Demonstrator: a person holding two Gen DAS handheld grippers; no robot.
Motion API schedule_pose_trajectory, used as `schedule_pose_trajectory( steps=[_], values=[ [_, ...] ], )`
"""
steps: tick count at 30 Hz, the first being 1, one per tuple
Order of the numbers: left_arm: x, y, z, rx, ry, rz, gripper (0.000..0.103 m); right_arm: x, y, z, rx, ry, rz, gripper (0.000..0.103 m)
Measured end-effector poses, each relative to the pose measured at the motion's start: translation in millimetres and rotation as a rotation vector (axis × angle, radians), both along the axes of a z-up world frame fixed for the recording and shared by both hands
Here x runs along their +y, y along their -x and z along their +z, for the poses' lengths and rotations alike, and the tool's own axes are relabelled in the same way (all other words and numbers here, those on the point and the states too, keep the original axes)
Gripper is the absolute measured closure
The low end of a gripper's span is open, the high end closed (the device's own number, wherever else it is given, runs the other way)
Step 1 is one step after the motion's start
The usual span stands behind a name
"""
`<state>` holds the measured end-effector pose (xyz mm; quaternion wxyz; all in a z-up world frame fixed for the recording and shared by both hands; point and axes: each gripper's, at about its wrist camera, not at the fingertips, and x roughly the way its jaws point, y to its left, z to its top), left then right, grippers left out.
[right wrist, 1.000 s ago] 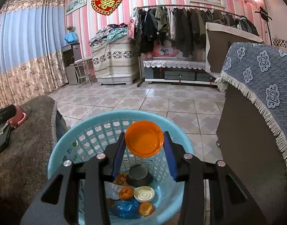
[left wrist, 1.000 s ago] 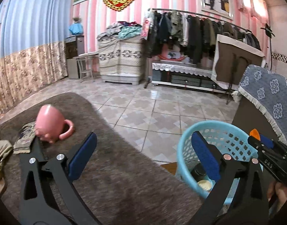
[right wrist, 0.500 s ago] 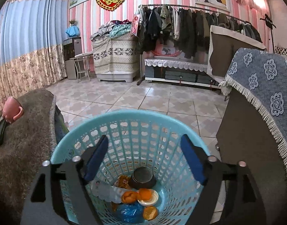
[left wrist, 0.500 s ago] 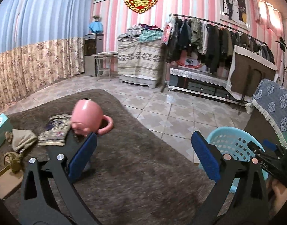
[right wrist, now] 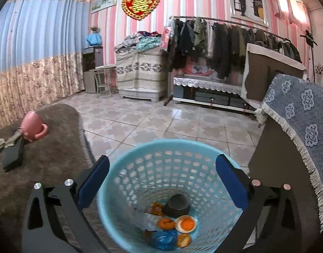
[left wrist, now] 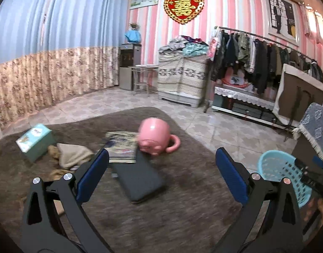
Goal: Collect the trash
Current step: 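Move both tools back over the rug toward the brown phone case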
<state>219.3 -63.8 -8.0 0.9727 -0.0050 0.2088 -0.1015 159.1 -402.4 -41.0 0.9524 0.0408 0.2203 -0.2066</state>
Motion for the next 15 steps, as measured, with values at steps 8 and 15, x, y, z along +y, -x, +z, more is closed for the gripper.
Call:
schedule_pose_trajectory(
  steps=[8, 15],
  values=[
    [68, 7, 1, 0.035, 0.009, 0.120, 0.005, 51, -3, 16, -0.008, 0.019, 0.098, 0.005],
    [121, 12, -4, 0.049, -0.005, 0.218, 0.005, 92, -9, 14, 0.004, 0.002, 0.166, 0.005]
  ],
)
